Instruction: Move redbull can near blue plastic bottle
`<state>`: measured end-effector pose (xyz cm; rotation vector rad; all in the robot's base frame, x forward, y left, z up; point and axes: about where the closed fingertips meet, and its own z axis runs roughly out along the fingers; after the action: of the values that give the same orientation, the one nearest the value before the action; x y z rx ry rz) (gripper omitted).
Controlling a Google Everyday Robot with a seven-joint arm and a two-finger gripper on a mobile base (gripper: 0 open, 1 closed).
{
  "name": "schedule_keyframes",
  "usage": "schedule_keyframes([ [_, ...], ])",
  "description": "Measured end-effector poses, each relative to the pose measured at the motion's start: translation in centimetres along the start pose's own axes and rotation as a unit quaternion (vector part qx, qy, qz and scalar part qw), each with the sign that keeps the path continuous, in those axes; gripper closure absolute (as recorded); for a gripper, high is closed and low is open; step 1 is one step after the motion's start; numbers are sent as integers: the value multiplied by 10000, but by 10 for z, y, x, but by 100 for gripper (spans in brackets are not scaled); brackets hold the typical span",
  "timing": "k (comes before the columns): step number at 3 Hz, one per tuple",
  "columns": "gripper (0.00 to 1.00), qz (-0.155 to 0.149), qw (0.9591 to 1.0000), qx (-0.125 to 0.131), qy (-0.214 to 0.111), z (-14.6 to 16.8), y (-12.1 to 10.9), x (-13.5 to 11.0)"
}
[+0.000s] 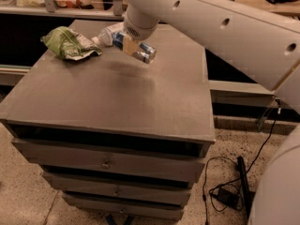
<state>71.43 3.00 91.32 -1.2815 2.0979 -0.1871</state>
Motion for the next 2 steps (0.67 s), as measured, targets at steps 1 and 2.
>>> schedule_keyframes([
  [1,100,-21,9999,-52,-132,1,4,1],
  [2,100,-296,9982,396,-330,0,-20,5],
])
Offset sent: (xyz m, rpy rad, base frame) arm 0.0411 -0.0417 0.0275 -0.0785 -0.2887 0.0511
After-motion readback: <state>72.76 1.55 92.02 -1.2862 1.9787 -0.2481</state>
